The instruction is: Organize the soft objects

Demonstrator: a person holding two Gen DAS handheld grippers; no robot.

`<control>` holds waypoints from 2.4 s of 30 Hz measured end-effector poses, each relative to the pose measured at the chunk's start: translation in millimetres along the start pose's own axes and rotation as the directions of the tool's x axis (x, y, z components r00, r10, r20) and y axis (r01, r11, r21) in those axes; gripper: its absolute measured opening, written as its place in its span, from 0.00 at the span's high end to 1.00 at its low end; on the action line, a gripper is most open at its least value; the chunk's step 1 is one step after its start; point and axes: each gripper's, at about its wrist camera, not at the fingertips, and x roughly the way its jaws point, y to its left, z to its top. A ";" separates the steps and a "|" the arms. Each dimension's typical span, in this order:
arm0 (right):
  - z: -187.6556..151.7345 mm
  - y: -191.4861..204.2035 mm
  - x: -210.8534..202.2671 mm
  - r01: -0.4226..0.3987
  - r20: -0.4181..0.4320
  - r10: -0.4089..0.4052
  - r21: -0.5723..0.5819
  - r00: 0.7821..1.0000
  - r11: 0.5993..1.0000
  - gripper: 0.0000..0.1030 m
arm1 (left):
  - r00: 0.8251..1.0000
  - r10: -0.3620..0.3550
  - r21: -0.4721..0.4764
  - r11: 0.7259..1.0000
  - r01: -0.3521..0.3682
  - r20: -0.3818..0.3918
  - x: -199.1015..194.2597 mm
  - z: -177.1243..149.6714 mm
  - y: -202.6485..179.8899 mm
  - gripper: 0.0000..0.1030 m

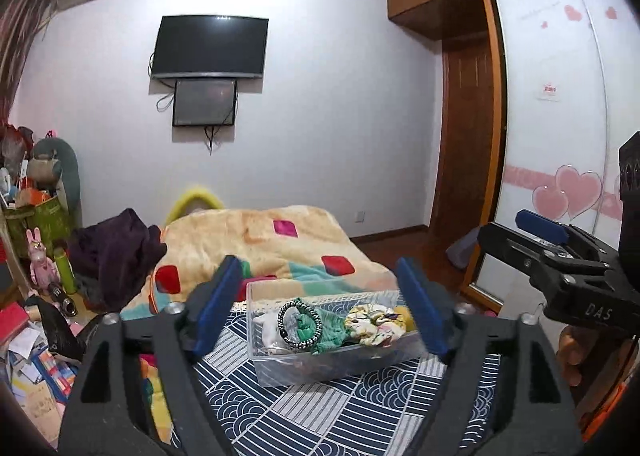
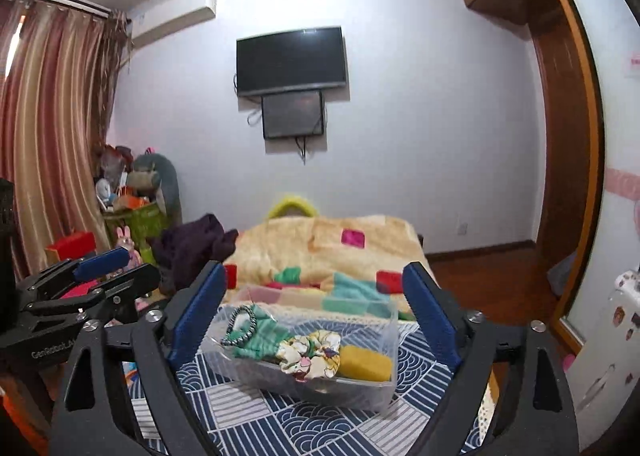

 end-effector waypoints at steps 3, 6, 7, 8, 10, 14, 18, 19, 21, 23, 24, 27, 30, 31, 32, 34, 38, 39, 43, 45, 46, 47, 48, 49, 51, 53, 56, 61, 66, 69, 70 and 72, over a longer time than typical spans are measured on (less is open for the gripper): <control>2.5 4.2 -14.0 0.011 0.031 -0.010 -0.011 0.999 1.000 0.00 | 1.000 0.008 0.012 1.000 -0.008 0.026 -13.5 1.9 -4.9 0.09; 3.5 7.1 -20.0 0.006 0.039 -0.005 -0.020 0.999 1.000 0.00 | 0.998 0.021 0.028 0.999 -0.023 0.050 -24.3 2.4 -9.9 0.01; 3.0 7.5 -19.7 0.007 0.040 -0.006 -0.021 0.999 1.000 0.00 | 0.998 0.023 0.030 0.999 -0.025 0.053 -26.4 2.5 -10.6 0.01; 3.3 8.1 -20.1 0.009 0.042 -0.008 -0.023 0.999 1.000 0.00 | 0.998 0.022 0.030 0.999 -0.023 0.055 -28.7 2.4 -11.4 0.00; 2.4 9.3 -20.2 0.008 0.045 -0.007 -0.026 0.999 1.000 0.00 | 0.998 0.019 0.026 0.999 -0.021 0.055 -32.1 1.2 -11.3 0.00; -1.0 10.6 -21.3 0.013 0.050 -0.012 -0.031 0.999 0.999 0.00 | 0.998 0.029 0.029 0.999 -0.030 0.061 -34.9 0.0 -13.1 0.00; -5.2 8.1 -24.0 0.011 0.050 -0.010 -0.022 0.999 1.000 0.00 | 0.998 0.029 0.026 0.999 -0.031 0.060 -36.0 -1.8 -12.5 0.00; -5.4 7.9 -23.4 0.010 0.048 -0.009 -0.019 0.999 1.000 0.00 | 0.998 0.030 0.026 0.999 -0.032 0.059 -35.2 -1.9 -13.1 0.00; -6.6 7.6 -24.2 0.012 0.048 -0.011 -0.016 0.999 1.000 0.00 | 0.998 0.033 0.026 0.999 -0.034 0.057 -35.7 -2.6 -12.9 0.00; -7.6 7.1 -23.5 0.011 0.045 -0.010 -0.011 0.999 1.000 0.00 | 0.998 0.035 0.025 0.999 -0.037 0.054 -35.0 -3.5 -12.6 0.00; -9.2 6.5 -24.4 0.011 0.043 -0.011 -0.010 0.999 1.000 0.00 | 0.998 0.036 0.024 0.999 -0.037 0.053 -34.2 -3.4 -11.8 0.00; -10.9 5.6 -24.2 0.014 0.040 -0.014 -0.009 0.999 1.000 0.00 | 0.998 0.037 0.020 0.999 -0.038 0.048 -32.3 -3.6 -11.7 0.00; -10.8 5.4 -24.4 0.013 0.039 -0.013 -0.008 0.999 1.000 0.00 | 0.998 0.038 0.019 0.999 -0.038 0.046 -31.6 -3.7 -11.2 0.00; -10.6 5.5 -24.6 0.012 0.038 -0.012 -0.007 0.999 1.000 0.00 | 0.998 0.039 0.019 0.999 -0.040 0.047 -31.7 -3.8 -11.2 0.00; -10.3 5.5 -25.1 0.012 0.038 -0.012 -0.007 0.999 1.000 0.00 | 0.998 0.038 0.018 0.999 -0.039 0.047 -31.7 -3.5 -11.0 0.00; -10.1 5.5 -25.3 0.013 0.039 -0.012 -0.006 0.999 1.000 0.00 | 0.998 0.036 0.019 0.999 -0.037 0.046 -31.6 -3.4 -10.8 0.00; -9.4 5.4 -25.5 0.012 0.038 -0.012 -0.006 0.999 1.000 0.00 | 0.998 0.038 0.021 0.999 -0.039 0.046 -31.3 -4.0 -10.7 0.00; -9.2 5.3 -25.2 0.011 0.037 -0.011 -0.006 0.999 1.000 0.00 | 0.998 0.038 0.021 0.999 -0.039 0.046 -31.3 -4.0 -10.8 0.00; -8.9 5.0 -25.0 0.010 0.038 -0.010 -0.004 0.999 1.000 0.00 | 0.998 0.038 0.017 0.999 -0.039 0.046 -31.2 -3.9 -10.5 0.00; -9.5 5.0 -25.5 0.011 0.039 -0.011 -0.004 0.999 1.000 0.00 | 0.998 0.036 0.013 0.999 -0.036 0.045 -30.4 -4.1 -9.6 0.00; -9.2 5.1 -25.6 0.010 0.039 -0.010 -0.003 0.999 1.000 0.00 | 0.998 0.036 0.011 0.999 -0.037 0.045 -30.3 -4.3 -9.2 0.00; -8.9 5.3 -25.7 0.009 0.039 -0.009 -0.003 0.999 1.000 0.00 | 0.998 0.037 0.010 0.999 -0.037 0.045 -30.7 -4.6 -8.6 0.00; -8.9 5.4 -25.6 0.009 0.038 -0.009 -0.004 0.999 1.000 0.00 | 0.998 0.036 0.010 0.999 -0.037 0.045 -31.0 -4.9 -8.5 0.00; -9.5 4.7 -25.3 0.010 0.038 -0.009 -0.004 0.999 1.000 0.00 | 0.998 0.035 0.010 0.999 -0.036 0.044 -31.0 -4.9 -8.5 0.00; -10.0 5.0 -25.7 0.010 0.038 -0.010 -0.006 0.999 1.000 0.00 | 0.999 0.032 0.007 0.999 -0.033 0.042 -31.1 -5.6 -7.8 0.00; -10.3 5.1 -25.6 0.010 0.038 -0.010 -0.005 0.999 1.000 0.00 | 0.999 0.030 0.005 1.000 -0.030 0.042 -31.2 -6.1 -7.1 0.00; -10.0 5.3 -26.0 0.011 0.039 -0.010 -0.003 0.999 1.000 0.00 | 0.999 0.026 0.002 1.000 -0.026 0.040 -31.7 -6.0 -6.8 0.00; -10.0 5.2 -26.0 0.011 0.039 -0.011 -0.003 0.999 1.000 0.00 | 0.999 0.028 0.008 1.000 -0.029 0.028 -29.8 -5.4 -7.8 0.00; -10.4 5.0 -25.9 0.012 0.039 -0.011 -0.005 0.999 1.000 0.00 | 0.999 0.028 -0.004 1.000 -0.028 0.025 -28.7 -6.1 -6.8 0.00; -10.0 5.4 -26.0 0.011 0.039 -0.011 -0.005 0.999 1.000 0.00 | 0.999 0.023 -0.008 1.000 -0.023 0.023 -28.6 -5.8 -6.4 0.00; -10.0 5.4 -26.1 0.011 0.039 -0.011 -0.005 0.999 1.000 0.00 | 1.000 0.021 -0.008 1.000 -0.021 0.022 -28.7 -5.8 -6.6 0.00; -9.6 5.8 -26.2 0.012 0.038 -0.011 -0.005 0.999 1.000 0.00 | 1.000 0.018 -0.004 1.000 -0.018 0.023 -29.1 -6.1 -7.4 0.00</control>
